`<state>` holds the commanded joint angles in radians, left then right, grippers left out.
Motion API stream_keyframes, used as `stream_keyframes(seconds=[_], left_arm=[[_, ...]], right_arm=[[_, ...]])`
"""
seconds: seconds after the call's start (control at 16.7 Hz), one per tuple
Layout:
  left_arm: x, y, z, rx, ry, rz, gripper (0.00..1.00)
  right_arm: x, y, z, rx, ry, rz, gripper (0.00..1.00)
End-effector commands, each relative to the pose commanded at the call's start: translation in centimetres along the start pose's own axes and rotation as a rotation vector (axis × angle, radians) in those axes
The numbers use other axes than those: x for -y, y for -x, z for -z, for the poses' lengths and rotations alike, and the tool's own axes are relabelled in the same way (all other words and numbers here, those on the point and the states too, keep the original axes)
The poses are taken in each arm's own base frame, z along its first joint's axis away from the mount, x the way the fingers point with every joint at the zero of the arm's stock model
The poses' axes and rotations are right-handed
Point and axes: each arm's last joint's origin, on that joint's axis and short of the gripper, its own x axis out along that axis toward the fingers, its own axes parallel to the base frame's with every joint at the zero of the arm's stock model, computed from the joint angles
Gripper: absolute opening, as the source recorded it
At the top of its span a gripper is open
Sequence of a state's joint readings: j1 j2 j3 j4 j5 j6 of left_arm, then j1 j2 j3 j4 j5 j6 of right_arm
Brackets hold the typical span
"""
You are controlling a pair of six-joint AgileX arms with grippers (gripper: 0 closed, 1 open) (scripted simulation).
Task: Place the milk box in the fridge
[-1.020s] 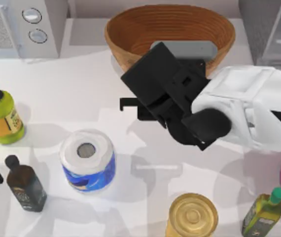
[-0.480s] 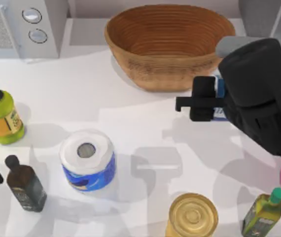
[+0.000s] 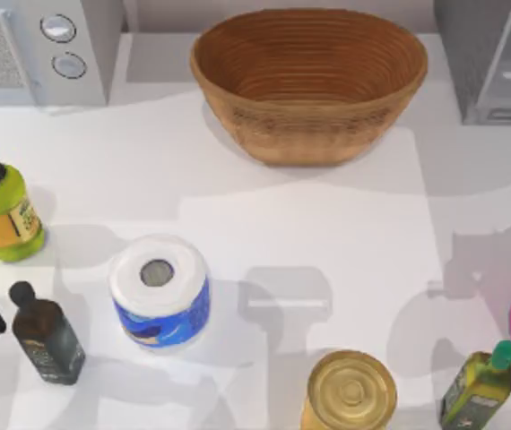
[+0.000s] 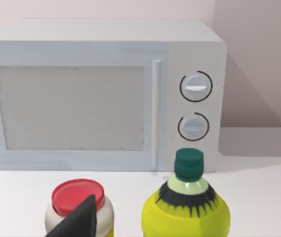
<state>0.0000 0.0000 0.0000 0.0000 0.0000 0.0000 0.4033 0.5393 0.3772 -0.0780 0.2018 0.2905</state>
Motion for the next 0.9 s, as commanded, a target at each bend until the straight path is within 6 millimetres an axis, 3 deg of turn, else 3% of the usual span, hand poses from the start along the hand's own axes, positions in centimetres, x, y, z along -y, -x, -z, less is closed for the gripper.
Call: stream_keyframes(seconds=[0.18,0.42,0.9], left_arm=[[0.0,0.0,0.0,0.000,0.000,0.000,1.00],[0.0,0.0,0.0,0.000,0.000,0.000,1.00],[0.0,0.0,0.0,0.000,0.000,0.000,1.00]], right_arm=[[2.8,1.6,2.9,0.112,0.071,0.025,0.00],[5.3,2.2,5.8,0.215,0.170,0.107,0.00],[6.2,2.3,6.6,0.252,0.209,0.165,0.00]])
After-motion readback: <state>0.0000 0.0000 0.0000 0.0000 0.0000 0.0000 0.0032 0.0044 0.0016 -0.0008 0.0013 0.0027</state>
